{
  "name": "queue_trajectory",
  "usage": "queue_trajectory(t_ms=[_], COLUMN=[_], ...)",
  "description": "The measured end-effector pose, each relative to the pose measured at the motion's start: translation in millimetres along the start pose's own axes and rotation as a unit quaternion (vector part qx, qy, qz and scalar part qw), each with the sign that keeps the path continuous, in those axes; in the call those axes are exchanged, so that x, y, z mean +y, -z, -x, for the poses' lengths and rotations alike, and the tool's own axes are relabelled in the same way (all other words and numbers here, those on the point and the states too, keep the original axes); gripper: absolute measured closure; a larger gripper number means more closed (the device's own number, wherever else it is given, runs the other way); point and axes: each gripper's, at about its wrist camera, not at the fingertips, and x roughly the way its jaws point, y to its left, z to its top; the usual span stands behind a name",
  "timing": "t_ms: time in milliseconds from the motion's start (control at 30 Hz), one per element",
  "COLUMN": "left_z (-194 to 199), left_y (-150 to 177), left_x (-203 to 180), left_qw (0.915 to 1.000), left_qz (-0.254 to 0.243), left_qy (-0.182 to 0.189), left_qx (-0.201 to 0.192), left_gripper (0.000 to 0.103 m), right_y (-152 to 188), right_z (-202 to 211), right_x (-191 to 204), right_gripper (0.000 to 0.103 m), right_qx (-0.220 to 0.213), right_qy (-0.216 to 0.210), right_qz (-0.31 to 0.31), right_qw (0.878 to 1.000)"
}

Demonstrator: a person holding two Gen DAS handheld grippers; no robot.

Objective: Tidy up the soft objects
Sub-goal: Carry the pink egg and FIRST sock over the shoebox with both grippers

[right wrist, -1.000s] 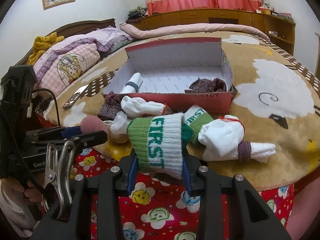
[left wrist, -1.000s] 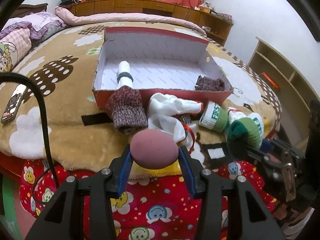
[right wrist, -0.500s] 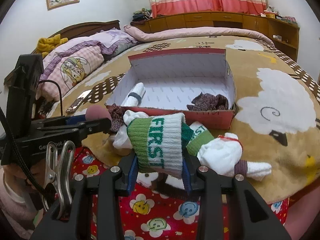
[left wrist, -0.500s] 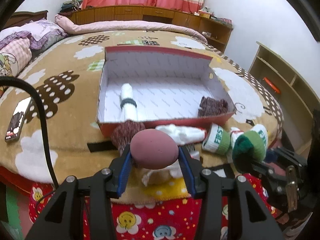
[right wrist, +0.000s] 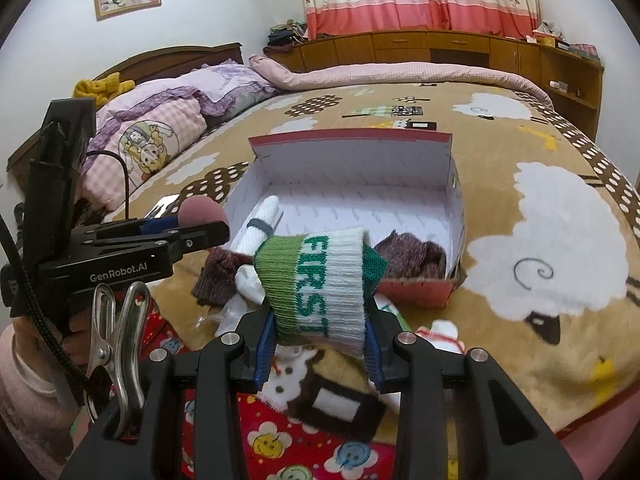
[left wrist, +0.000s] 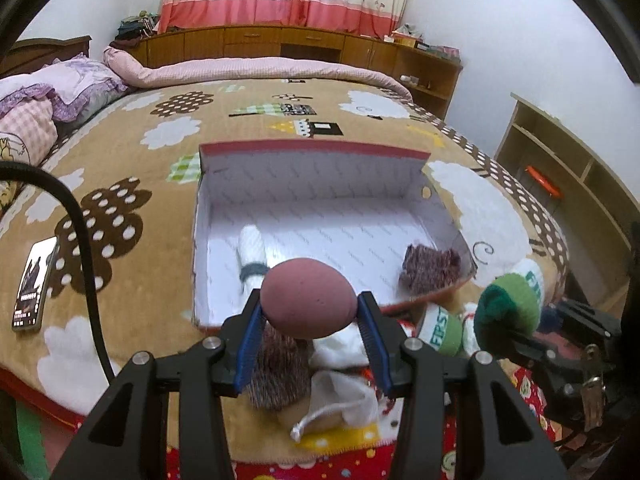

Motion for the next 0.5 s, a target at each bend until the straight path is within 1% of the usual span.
queue_trajectory(t_ms=[233, 500], left_z=[-11.1, -23.6], left_y=[-19.0, -37.2], left_x=[1.5, 7.2], left_qw=[1.0000, 1.0000], left_qz=[-0.005, 0.002], left_qy=[0.001, -0.002], left_qx=[-0.001, -0.006], left_gripper=[0.055, 0.054], right_y=[-18.1, -37.1], right_z=[-7.8, -16.3], right_x=[-6.9, -16.3], right_gripper=[0.066, 0.066], right_qx=[0.007, 0.002], right_qy=[0.001, 0.010], right_qz=[0.002, 0.004], right_qw=[1.000, 1.000])
